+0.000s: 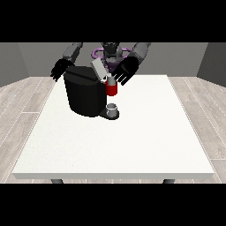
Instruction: Insert the coffee pod into the coffee machine and close the lid
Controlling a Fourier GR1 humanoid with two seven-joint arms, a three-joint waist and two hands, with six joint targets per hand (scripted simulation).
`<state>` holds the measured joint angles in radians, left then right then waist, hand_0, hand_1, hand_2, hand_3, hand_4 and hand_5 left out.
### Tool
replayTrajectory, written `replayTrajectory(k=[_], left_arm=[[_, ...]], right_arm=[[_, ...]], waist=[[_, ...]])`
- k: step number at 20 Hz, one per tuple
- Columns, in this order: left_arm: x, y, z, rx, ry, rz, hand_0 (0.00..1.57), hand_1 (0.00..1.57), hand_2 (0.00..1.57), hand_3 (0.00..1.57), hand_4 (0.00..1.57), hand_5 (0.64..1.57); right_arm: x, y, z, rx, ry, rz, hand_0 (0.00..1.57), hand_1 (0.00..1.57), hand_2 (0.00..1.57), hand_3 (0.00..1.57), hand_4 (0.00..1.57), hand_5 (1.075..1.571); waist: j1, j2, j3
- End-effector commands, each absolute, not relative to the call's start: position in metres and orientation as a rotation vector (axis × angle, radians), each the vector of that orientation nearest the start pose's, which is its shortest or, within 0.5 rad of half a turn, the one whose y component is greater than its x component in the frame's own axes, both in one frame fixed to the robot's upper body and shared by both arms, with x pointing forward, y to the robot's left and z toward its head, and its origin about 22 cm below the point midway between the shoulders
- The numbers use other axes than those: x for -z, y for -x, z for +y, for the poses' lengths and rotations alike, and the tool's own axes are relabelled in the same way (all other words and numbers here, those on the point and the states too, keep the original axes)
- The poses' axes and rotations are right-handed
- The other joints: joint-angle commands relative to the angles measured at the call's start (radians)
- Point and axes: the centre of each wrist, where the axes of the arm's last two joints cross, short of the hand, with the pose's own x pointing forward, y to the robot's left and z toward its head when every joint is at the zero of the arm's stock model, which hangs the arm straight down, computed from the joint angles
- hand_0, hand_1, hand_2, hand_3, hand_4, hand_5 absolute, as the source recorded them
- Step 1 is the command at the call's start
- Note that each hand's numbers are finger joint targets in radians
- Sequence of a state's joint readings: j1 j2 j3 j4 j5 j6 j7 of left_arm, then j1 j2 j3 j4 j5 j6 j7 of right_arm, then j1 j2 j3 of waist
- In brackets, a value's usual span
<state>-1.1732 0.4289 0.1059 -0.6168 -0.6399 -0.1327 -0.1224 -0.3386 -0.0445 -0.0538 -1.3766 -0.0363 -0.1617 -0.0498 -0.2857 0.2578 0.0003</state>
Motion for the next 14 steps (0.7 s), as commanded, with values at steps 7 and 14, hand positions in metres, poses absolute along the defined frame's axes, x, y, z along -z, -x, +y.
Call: replayTrajectory(k=[7,14], left_arm=[[-0.234,-0.464,0.27,0.858,-0.736,-1.666,1.23,1.23,1.27,1.18,0.48,1.571],[-0.225,-0.462,0.278,0.889,-0.73,-1.638,1.16,1.16,1.19,1.06,0.46,1.571]], right_arm=[[-0.06,-0.32,-0.211,0.039,0.045,-1.77,0.0,0.0,0.0,0.0,0.46,1.571],[-0.039,-0.307,-0.211,0.027,0.035,-1.735,0.0,0.0,0.0,0.0,0.45,1.571]], waist=[[-0.035,0.02,-0.0004],[-0.046,0.02,-0.0002]])
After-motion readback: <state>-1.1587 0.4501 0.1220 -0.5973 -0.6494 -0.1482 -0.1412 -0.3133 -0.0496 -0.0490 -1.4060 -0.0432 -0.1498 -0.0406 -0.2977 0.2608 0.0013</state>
